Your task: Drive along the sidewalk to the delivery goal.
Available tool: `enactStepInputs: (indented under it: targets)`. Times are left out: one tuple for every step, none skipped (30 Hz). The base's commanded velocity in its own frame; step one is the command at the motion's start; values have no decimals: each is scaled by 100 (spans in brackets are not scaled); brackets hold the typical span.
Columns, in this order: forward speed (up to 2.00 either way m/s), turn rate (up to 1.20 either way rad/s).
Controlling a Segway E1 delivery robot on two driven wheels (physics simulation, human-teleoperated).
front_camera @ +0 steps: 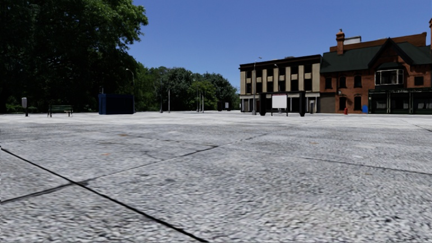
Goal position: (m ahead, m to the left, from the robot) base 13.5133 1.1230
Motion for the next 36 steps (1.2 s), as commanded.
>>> enactStepInputs:
  targets:
    - [200,0]
    - [200,0]
    - [200,0]
    - [200,0]
    - [200,0]
    - [200,0]
    - [200,0]
    - [200,0]
    - [200,0]
    - [200,0]
    - [200,0]
    - [200,0]
    - [200,0]
    - [200,0]
    - [200,0]
    - [200,0]
    - [200,0]
    - [200,0]
    - [200,0]
    - [200,0]
    - [200,0]
    - [200,0]
    - [200,0]
    - [200,0]
    - [200,0]
    - [200,0]
    - [200,0]
    - [200,0]
    - [200,0]
    - [200,0]
    - [200,0]
    - [200,0]
    - [200,0]
    - [200,0]
    - [200,0]
    - [200,0]
